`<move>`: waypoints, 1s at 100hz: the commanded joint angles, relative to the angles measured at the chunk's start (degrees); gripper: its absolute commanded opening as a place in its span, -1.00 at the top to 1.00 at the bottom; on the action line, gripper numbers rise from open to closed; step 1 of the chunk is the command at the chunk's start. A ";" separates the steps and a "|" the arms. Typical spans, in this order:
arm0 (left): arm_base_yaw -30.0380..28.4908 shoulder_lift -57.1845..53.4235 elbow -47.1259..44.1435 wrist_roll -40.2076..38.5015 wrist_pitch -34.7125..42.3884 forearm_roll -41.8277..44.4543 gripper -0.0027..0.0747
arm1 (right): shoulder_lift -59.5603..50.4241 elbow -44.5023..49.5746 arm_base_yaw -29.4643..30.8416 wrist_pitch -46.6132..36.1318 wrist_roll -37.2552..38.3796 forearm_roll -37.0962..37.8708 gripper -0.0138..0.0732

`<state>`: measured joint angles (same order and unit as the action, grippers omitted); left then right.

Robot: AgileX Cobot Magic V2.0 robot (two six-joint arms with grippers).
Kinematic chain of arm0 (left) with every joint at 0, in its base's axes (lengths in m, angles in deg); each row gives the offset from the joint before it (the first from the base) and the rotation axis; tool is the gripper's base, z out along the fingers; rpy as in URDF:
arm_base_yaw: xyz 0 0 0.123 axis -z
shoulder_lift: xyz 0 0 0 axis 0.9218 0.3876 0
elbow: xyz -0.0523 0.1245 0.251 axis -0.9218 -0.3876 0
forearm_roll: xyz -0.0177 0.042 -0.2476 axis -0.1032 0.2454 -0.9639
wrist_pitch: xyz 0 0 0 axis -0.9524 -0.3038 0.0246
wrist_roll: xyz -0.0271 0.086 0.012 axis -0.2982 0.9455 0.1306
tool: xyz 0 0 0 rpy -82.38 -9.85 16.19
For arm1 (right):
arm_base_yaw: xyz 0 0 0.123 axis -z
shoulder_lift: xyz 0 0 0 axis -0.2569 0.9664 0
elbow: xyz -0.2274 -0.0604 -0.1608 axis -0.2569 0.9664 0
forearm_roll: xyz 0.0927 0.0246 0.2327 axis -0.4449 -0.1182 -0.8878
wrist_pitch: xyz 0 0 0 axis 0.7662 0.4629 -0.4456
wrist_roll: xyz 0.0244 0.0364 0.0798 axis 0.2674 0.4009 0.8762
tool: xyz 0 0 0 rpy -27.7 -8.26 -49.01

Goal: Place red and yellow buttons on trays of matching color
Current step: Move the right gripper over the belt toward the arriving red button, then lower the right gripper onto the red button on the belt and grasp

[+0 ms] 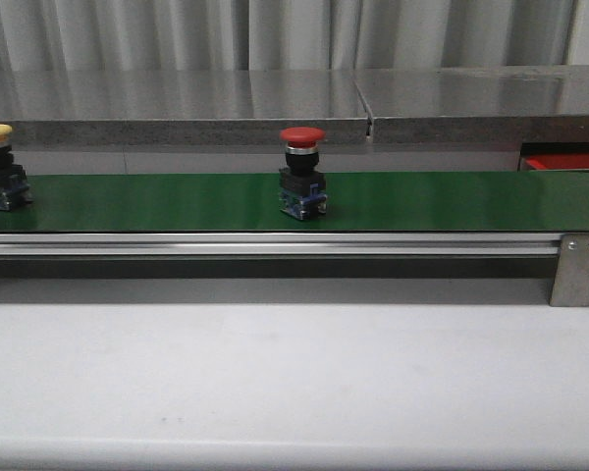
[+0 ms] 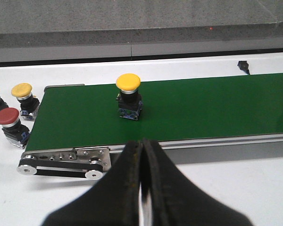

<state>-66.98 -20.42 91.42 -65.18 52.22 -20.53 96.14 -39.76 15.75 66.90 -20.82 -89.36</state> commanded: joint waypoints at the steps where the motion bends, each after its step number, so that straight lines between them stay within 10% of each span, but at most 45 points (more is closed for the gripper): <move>1: 0.40 0.28 1.43 0.02 4.52 -1.12 0.98 | 6.15 -5.27 -3.73 -1.64 -1.33 -0.85 -0.65; 100: 0.40 0.28 1.43 0.02 4.52 -1.12 0.98 | 52.26 -41.82 -22.01 5.17 -2.06 1.09 -0.65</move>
<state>-66.98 -20.42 91.42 -65.18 52.36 -20.53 149.84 -77.65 -6.22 73.37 -22.37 -88.04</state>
